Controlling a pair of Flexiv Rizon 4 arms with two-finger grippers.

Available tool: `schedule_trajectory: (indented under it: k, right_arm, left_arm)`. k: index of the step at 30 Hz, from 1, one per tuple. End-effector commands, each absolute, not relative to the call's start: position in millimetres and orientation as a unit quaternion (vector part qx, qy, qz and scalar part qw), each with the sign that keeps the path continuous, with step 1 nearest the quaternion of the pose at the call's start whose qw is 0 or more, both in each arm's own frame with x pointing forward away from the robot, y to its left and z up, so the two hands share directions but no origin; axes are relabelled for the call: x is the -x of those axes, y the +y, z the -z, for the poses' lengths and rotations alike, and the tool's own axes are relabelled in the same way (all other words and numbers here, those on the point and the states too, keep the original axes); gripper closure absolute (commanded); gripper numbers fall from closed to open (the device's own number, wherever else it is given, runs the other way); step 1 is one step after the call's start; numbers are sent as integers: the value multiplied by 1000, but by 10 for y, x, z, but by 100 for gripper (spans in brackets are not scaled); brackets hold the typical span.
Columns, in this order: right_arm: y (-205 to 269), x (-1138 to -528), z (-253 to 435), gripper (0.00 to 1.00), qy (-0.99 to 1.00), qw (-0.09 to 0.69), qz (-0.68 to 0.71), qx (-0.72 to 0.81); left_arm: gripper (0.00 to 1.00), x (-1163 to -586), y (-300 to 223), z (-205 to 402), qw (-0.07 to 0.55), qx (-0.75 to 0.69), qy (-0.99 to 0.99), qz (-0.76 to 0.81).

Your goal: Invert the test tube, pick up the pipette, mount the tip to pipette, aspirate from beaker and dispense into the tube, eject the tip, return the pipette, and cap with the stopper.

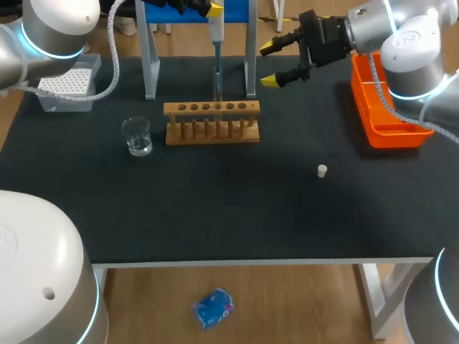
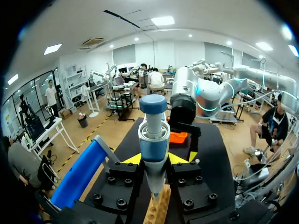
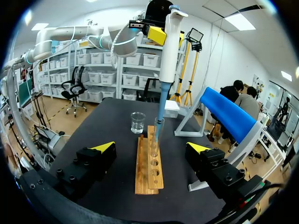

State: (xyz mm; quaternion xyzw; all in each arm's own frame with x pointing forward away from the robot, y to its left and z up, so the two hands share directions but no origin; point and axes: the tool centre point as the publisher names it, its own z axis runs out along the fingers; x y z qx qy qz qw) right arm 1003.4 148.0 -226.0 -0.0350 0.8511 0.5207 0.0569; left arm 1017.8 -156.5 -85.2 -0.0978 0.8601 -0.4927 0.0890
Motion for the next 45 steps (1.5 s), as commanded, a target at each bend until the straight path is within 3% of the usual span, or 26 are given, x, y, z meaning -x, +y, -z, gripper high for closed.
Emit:
schedule_trajectory:
  k: [1, 45]
  right_arm:
    - [1478, -10034, 2264, 0, 851, 57, -521, 35]
    - [1478, -10034, 2264, 0, 851, 57, -521, 35]
  left_arm:
    - [100, -10169, -1559, 841, 89, 98, 861, 492]
    - [100, -10102, -1561, 774, 100, 102, 858, 494]
